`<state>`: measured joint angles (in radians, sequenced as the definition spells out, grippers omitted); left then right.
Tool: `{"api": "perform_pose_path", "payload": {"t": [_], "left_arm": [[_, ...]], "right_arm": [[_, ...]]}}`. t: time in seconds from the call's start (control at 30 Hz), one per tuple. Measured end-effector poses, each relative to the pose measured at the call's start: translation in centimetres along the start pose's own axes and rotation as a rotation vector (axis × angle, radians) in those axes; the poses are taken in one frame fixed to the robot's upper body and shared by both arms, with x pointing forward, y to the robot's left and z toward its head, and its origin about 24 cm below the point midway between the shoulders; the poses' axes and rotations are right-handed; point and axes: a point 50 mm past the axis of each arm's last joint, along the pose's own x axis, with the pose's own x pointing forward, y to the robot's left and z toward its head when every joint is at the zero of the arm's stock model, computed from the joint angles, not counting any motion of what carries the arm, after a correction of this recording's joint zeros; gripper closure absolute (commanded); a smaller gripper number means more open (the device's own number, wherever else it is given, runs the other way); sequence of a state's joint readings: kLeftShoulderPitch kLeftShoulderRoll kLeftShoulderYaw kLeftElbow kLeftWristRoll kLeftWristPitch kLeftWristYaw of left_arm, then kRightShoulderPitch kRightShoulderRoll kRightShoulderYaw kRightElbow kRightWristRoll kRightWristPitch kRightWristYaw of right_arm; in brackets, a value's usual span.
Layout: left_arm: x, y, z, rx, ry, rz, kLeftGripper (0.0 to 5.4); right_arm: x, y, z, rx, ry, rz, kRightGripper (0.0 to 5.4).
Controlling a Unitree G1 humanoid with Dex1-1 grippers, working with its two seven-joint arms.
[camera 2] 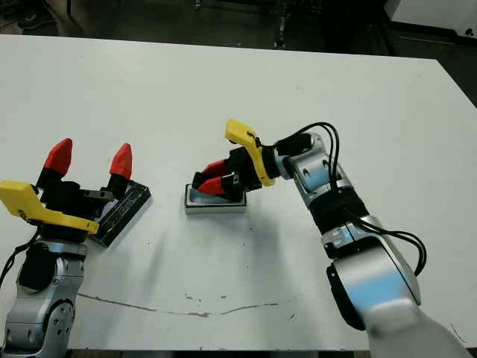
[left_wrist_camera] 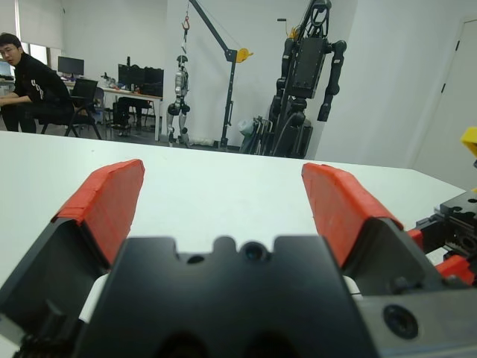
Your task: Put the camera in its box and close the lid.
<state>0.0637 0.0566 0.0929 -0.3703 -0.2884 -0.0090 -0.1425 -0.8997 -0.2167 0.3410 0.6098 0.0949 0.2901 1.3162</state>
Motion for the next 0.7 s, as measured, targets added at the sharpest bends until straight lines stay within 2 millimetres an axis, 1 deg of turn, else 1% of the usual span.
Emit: {"api": "perform_pose_path", "payload": {"t": [0.43,0.7], "left_arm": [[0.00,0.03,0.02,-0.007,-0.001,0.001,0.00],[0.00,0.01,0.10,-0.016,-0.005,0.000,0.00]], "right_arm": [[0.02,0.18,0.20,-0.052,0.019,0.026,3.72],[0.36,0.45,0.07,-0.073,0.034,0.040,3.72]]}}
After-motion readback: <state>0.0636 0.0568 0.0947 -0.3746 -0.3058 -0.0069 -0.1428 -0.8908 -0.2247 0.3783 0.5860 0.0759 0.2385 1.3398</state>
